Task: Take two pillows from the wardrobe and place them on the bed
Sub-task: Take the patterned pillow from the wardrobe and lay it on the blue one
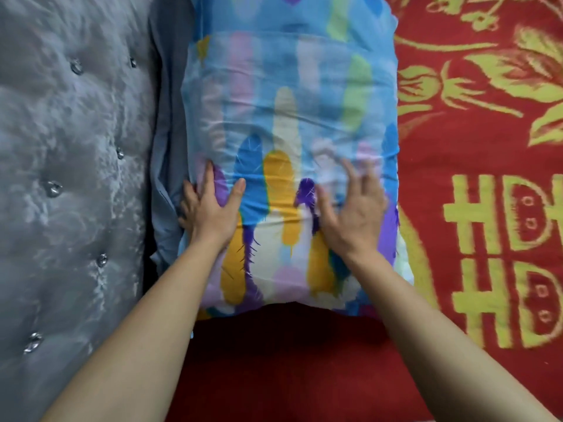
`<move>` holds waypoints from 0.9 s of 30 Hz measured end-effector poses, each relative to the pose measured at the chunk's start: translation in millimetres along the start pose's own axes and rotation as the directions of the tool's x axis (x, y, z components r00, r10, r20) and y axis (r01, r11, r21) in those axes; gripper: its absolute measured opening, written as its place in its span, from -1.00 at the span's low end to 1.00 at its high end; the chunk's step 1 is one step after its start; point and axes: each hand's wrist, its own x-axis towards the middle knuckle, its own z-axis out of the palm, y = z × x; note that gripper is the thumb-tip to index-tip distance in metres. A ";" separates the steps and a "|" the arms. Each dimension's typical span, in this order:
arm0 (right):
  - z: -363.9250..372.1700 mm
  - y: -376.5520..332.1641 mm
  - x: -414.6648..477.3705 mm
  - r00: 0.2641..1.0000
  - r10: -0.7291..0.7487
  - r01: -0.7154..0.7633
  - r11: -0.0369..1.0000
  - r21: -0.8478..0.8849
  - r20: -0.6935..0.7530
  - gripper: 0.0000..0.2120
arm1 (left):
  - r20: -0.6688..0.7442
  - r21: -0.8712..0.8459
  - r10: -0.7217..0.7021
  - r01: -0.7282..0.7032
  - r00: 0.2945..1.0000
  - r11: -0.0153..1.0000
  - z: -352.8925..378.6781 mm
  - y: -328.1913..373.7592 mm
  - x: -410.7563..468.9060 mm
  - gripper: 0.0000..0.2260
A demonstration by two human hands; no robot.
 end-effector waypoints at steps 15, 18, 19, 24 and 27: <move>-71.0 -11.8 55.9 0.879 0.446 -0.366 0.858 0.360 -0.170 -0.16 | -0.632 0.043 0.360 -0.433 0.686 0.901 -87.3 66.7 -10.1 -0.63; -68.6 -25.5 71.4 0.880 0.413 -0.302 0.868 0.394 -0.235 -0.16 | -0.664 0.061 0.378 -0.458 0.645 0.887 -108.6 74.0 8.1 -0.56; -64.5 -28.6 72.3 0.893 0.390 -0.294 0.884 0.364 -0.225 -0.15 | -0.660 0.070 0.378 -0.447 0.650 0.892 -110.5 69.4 13.8 -0.55; -26.9 -22.2 51.1 0.932 0.229 -0.261 0.962 0.081 0.281 0.01 | -0.228 0.123 0.078 -0.051 0.971 0.991 -88.5 14.8 32.3 -0.60; -15.8 -14.7 23.4 0.970 0.049 -0.061 0.997 0.041 0.238 -0.13 | -0.245 0.174 0.006 0.038 0.969 0.984 -64.3 -3.5 17.5 -0.50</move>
